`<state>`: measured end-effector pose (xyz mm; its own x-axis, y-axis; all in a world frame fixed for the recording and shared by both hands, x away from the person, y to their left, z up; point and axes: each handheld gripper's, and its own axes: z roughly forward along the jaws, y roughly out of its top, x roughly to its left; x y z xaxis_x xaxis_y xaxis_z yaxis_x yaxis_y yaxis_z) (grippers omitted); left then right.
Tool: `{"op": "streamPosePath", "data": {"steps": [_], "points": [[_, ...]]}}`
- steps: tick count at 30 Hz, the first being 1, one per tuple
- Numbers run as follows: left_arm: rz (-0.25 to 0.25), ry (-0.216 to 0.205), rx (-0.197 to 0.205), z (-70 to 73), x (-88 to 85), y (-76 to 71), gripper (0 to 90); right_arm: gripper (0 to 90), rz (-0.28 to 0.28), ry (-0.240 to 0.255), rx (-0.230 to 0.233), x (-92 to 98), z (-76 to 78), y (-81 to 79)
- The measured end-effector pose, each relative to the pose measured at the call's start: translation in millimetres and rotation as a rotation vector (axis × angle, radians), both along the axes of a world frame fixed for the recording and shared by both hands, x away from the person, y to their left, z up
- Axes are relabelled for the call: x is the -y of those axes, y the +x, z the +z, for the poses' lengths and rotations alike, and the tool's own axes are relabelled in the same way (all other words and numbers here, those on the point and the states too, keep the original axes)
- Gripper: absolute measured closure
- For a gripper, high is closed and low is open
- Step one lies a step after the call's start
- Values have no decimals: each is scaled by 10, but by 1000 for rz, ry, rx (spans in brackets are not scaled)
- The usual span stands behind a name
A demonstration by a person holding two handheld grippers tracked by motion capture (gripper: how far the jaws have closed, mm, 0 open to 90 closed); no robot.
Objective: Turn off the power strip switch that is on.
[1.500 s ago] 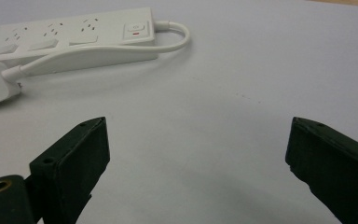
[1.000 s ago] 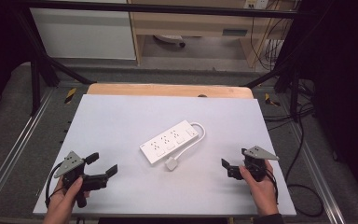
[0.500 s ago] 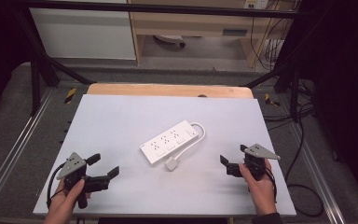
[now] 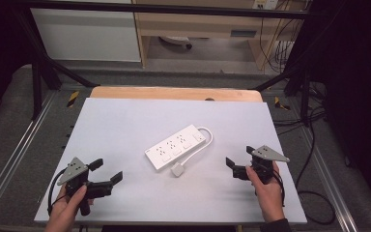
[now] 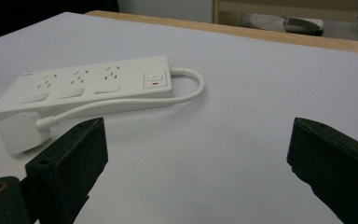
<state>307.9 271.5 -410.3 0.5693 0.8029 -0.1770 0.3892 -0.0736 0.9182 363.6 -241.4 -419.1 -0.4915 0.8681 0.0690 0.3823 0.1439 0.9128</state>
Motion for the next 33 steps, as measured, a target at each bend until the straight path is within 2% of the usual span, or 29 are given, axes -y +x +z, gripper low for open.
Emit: {"op": "streamPosePath", "data": {"steps": [2, 5, 11, 24, 29, 33], "points": [[3, 3, 0, 1, 22, -11, 62, 45, 3, -27, 3, -32, 47, 8], [-7, 10, 1, 0, 37, -16, 59, 43, 16, -20, -2, -60, 100, 10], [13, 13, -3, -2, 8, -15, 59, 57, 45, -35, -13, -118, 216, 47], [11, 27, -2, -4, 16, -20, 59, 37, 55, 3, -10, -297, 427, 257], [7, 28, 0, -2, 16, -20, 59, 65, 64, 16, -9, -367, 488, 325], [10, 32, -3, -6, 14, -19, 59, 122, 73, -2, 2, -424, 527, 367]]}}
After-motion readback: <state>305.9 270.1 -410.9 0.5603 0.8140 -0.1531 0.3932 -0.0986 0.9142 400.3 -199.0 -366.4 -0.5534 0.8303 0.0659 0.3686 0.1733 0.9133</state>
